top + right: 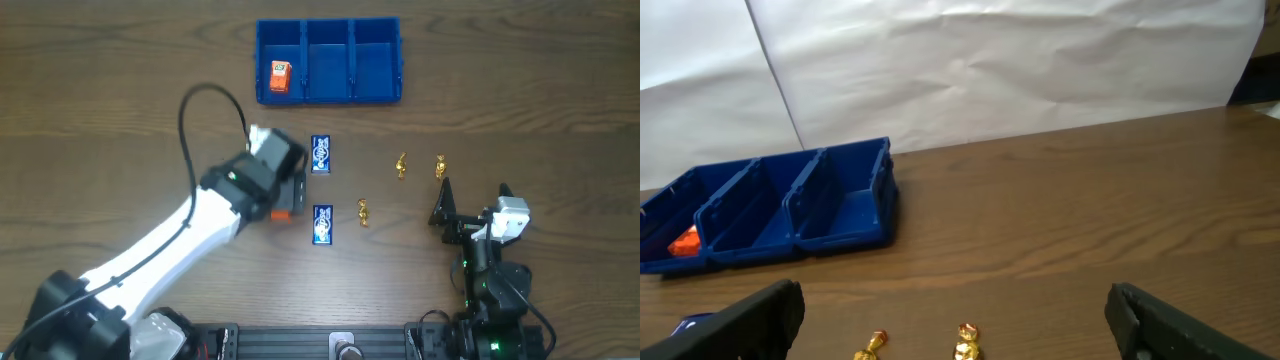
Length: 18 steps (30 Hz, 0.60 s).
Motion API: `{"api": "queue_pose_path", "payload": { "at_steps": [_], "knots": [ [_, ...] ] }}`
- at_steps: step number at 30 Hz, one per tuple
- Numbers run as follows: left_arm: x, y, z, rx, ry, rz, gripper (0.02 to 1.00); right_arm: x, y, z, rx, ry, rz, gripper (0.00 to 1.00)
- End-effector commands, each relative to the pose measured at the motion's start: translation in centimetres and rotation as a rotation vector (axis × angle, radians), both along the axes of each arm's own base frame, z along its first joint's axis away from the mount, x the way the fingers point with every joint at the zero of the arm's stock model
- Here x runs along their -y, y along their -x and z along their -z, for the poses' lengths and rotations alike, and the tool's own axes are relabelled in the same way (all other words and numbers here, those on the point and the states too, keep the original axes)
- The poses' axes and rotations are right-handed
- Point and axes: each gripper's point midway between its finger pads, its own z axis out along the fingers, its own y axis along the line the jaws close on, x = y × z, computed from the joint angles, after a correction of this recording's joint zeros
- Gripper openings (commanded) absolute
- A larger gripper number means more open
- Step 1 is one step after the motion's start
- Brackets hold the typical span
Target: Sort Candies Into Trays
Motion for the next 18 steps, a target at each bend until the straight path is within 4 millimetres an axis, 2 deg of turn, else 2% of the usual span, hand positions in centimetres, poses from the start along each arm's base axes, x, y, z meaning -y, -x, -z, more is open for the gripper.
{"api": "queue_pose_path", "payload": {
  "at_steps": [1,18],
  "knots": [
    [0.7,2.4,3.4,-0.041,0.078,-0.037,0.904,0.1,0.0,0.1,0.000,0.004,0.005,0.998],
    [0.9,1.8,6.6,-0.057,0.042,-0.068,0.814,0.1,0.0,0.1,0.000,0.004,0.005,0.998]
  ]
}}
